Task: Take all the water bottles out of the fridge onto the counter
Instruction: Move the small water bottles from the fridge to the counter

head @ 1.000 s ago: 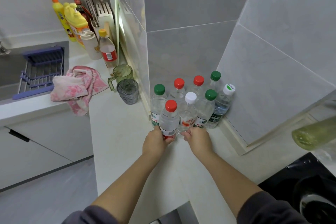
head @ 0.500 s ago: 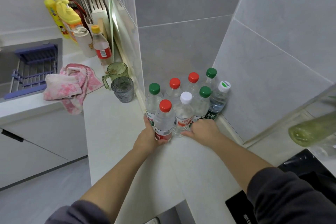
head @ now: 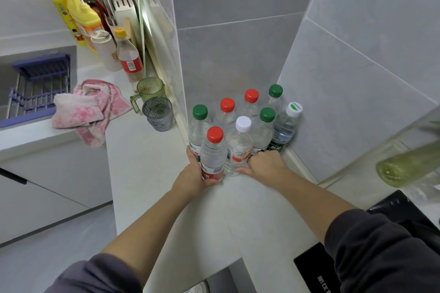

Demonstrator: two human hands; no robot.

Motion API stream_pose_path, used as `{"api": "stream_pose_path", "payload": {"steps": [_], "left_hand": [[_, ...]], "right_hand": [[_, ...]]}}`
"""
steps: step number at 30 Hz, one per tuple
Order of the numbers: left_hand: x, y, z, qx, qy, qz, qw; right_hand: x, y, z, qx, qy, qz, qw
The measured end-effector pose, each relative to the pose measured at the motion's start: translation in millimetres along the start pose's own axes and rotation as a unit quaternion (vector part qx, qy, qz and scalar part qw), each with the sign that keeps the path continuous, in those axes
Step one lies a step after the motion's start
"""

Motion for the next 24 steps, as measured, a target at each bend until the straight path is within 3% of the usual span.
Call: {"api": "stream_pose_path", "payload": {"steps": [6, 12, 24], "left_hand": [[-0.7, -1.9, -0.6, 0.001, 0.011, -0.004, 1.000], [1.4, 0.3, -1.3, 0.006, 0.013, 0.006, 1.000], [0.1, 2.7, -1.5, 0.014, -0.002, 0.009, 1.000]], "right_hand": [[0.0, -1.2, 2.4, 0.040, 0.016, 0.035, 0.998], [-2.1, 0.1, -0.7, 0.137, 0.061, 0.091, 0.984], [-1.2, 2.5, 3.1, 0.088, 0.077, 0.102, 0.988]]}}
Point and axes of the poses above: each hand's wrist, its own y-axis towards the middle knuckle, its own z-axis out of the palm, x = y × z, the point moved 1 cm from there along y, towards the middle knuckle, and after that the axes turned 5 degrees about x, right-handed, at the moved point
